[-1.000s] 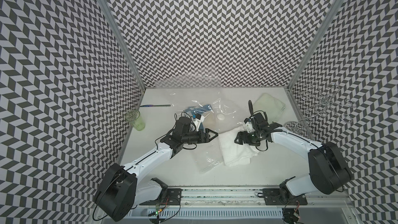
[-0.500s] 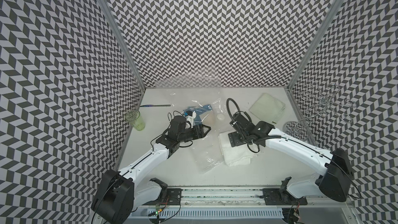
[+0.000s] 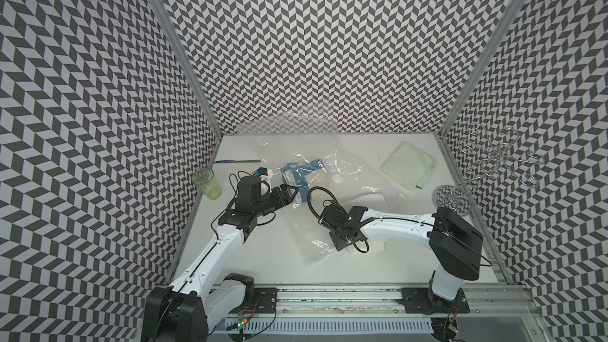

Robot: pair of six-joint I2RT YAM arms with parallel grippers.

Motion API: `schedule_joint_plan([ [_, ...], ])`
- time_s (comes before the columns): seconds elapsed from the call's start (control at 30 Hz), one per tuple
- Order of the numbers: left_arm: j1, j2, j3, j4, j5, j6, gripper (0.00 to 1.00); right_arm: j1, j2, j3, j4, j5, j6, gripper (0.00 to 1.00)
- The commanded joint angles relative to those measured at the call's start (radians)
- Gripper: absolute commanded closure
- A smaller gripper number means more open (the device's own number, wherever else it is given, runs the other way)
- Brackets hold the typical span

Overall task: Place the folded towel into the vacuum bag
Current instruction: Adjust the towel in the vacuum bag.

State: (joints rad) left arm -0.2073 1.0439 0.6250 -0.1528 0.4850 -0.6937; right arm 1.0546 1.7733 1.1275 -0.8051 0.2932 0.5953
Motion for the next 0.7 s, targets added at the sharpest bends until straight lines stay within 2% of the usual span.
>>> schedule_joint_plan([
  [0.0, -0.004, -0.002, -0.017, 0.041, 0.058, -0.010, 0.26, 0.004, 0.019, -0.012, -0.021, 0.098, 0.017, 0.50],
  [0.07, -0.009, 0.001, -0.015, 0.041, 0.064, -0.005, 0.26, 0.002, 0.009, -0.015, -0.031, 0.116, 0.020, 0.66],
  [0.1, -0.012, 0.002, -0.014, 0.039, 0.068, -0.002, 0.26, 0.002, -0.003, -0.012, -0.036, 0.113, 0.016, 0.70],
  [0.17, -0.023, 0.008, -0.007, 0.032, 0.078, 0.009, 0.26, -0.005, -0.054, -0.017, -0.024, 0.074, 0.006, 0.71],
  [0.3, -0.079, 0.030, 0.015, 0.021, 0.098, 0.032, 0.26, -0.056, -0.176, -0.047, 0.043, -0.083, -0.039, 0.82],
  [0.43, -0.144, 0.039, 0.020, 0.015, 0.122, 0.027, 0.26, -0.088, -0.273, 0.022, 0.011, -0.148, -0.079, 0.89],
  [0.57, -0.145, 0.009, -0.024, 0.068, 0.151, -0.019, 0.25, -0.071, -0.269, 0.112, -0.021, -0.261, -0.088, 0.92],
  [0.67, -0.144, 0.010, -0.032, 0.070, 0.151, -0.020, 0.25, -0.040, -0.244, 0.101, 0.069, -0.362, -0.052, 0.93],
])
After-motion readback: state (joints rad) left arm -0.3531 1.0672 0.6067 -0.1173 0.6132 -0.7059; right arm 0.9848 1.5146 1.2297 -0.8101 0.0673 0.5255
